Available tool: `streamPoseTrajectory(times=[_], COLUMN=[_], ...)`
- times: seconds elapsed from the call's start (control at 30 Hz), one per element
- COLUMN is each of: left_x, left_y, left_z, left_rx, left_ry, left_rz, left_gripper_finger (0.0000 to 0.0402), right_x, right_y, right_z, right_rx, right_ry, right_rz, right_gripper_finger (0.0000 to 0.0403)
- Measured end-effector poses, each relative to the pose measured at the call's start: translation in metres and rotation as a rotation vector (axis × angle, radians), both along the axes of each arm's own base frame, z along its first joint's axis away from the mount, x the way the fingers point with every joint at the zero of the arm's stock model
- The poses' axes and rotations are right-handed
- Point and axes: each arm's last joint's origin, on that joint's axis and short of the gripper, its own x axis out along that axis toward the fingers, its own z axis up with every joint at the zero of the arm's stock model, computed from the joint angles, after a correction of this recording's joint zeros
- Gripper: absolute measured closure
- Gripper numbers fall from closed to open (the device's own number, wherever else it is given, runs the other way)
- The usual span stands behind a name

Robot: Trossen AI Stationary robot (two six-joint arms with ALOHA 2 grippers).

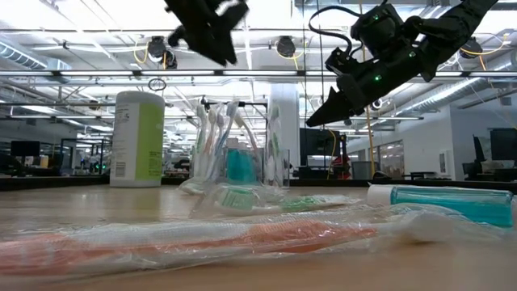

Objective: Pick & Place toothbrushing station
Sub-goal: Put the blue toothbrush into the transparent organizer

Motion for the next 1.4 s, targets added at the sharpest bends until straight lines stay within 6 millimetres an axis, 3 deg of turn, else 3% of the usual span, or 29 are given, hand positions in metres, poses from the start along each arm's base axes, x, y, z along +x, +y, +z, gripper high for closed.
streamPoseTrajectory(times=[0.17,0.47,0.57,0.73,0.8,0.93,1.07,1.17,1.27,1.4], left_x=[-0.017,-0.02,-0.02,-0.021,-0.021,-0.02,-0.02,-0.021,-0.022,-0.021], left_y=[-0.005,0.001,0.01,0.024,0.028,0.032,0.037,0.041,0.047,0.053], left_z=[0.011,-0.025,-0.026,-0.026,-0.025,-0.024,-0.022,-0.022,-0.022,-0.02], left_rx=[0.045,0.008,0.018,0.029,0.025,0.024,0.027,0.047,0.053,0.039], left_ry=[0.021,0.115,0.096,0.102,0.101,0.098,0.081,0.103,0.117,0.087], left_rz=[-0.012,-0.086,-0.081,-0.092,-0.1,-0.126,-0.136,-0.14,-0.149,-0.2], left_gripper_finger=[0.0285,0.031,0.0311,0.0311,0.0311,0.0311,0.0311,0.0311,0.0311,0.0311], right_x=[0.001,0.017,0.03,0.046,0.05,0.036,0.02,0.007,-0.004,-0.014], right_y=[0.001,0.038,0.046,0.062,0.072,0.088,0.11,0.129,0.144,0.15], right_z=[0.0,0.002,0.004,0.0,0.002,0.001,0.006,-0.001,-0.011,-0.022], right_rx=[0.021,-0.027,0.017,0.131,0.108,0.115,0.42,0.582,0.603,0.556], right_ry=[-0.009,-0.086,-0.095,0.064,0.186,0.472,0.573,0.68,0.732,0.725], right_rz=[0.048,0.305,0.322,0.314,0.226,0.006,-0.088,-0.058,-0.055,-0.145], right_gripper_finger=[0.0261,0.0273,0.0274,0.0275,0.0275,0.0275,0.0275,0.0275,0.0275,0.0275])
